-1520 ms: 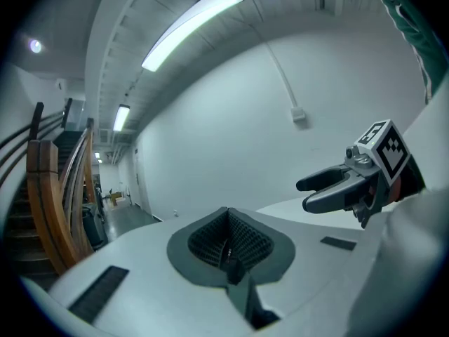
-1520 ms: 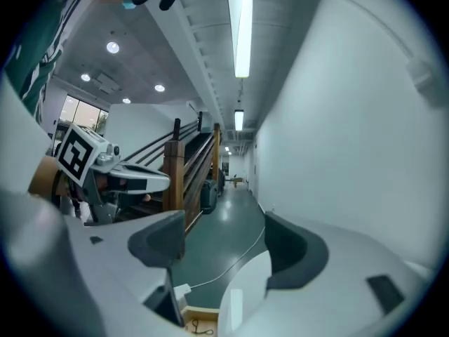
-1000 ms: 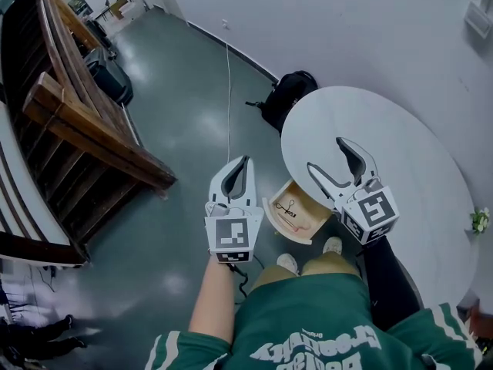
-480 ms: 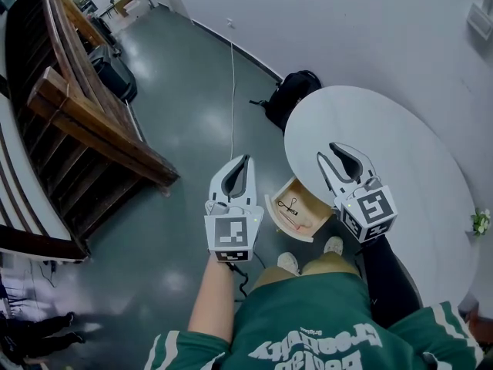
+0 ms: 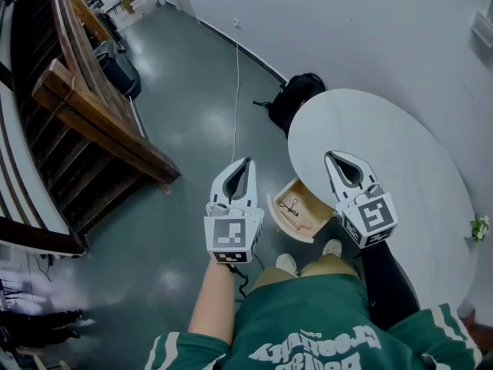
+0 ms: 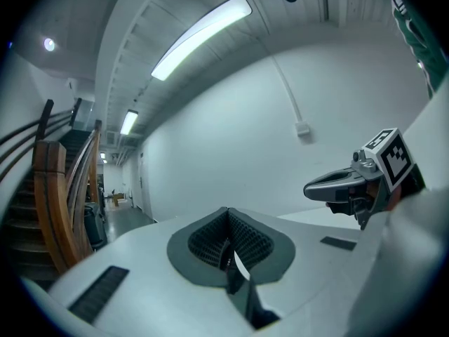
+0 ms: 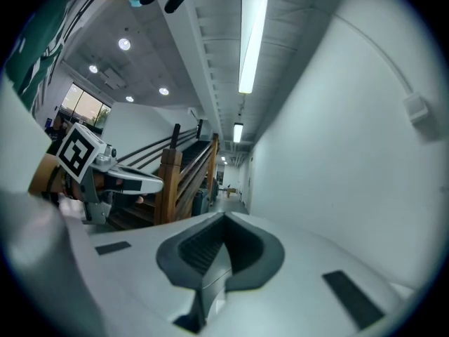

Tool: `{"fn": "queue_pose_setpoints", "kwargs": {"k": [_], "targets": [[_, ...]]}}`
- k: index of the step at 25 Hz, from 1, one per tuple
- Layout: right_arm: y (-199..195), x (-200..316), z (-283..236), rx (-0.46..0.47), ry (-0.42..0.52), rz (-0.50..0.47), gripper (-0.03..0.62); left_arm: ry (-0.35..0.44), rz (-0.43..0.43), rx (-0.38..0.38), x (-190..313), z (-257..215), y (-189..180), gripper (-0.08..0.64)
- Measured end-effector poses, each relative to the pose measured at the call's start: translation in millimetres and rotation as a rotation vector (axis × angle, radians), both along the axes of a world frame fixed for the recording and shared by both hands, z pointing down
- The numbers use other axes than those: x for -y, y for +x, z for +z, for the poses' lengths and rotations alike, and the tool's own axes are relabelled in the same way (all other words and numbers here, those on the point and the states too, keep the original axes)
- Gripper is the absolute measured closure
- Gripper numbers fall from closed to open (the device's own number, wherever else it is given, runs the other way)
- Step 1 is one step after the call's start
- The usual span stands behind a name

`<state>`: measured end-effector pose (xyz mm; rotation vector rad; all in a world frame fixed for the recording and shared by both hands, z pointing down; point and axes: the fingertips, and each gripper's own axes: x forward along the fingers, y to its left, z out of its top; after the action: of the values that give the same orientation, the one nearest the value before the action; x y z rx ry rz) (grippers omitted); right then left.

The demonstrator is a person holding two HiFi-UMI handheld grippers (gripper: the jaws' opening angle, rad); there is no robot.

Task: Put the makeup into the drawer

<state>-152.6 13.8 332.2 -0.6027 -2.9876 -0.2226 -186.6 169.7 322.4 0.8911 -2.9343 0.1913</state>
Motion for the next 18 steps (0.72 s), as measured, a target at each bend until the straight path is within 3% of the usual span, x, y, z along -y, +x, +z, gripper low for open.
{"fn": "queue_pose_setpoints", "kwargs": {"k": [3, 18], "targets": [[0.4, -2.1, -1.4, -0.001, -0.010, 0.001, 0.589, 0.041, 0.000, -0.013, -2.6, -3.1, 0.7, 0.561], [6.5, 0.8, 0.6, -0.003, -0.012, 0.014, 0.589, 0.025, -0.007, -0.001, -4.2, -5.5, 6.3, 0.560]]}}
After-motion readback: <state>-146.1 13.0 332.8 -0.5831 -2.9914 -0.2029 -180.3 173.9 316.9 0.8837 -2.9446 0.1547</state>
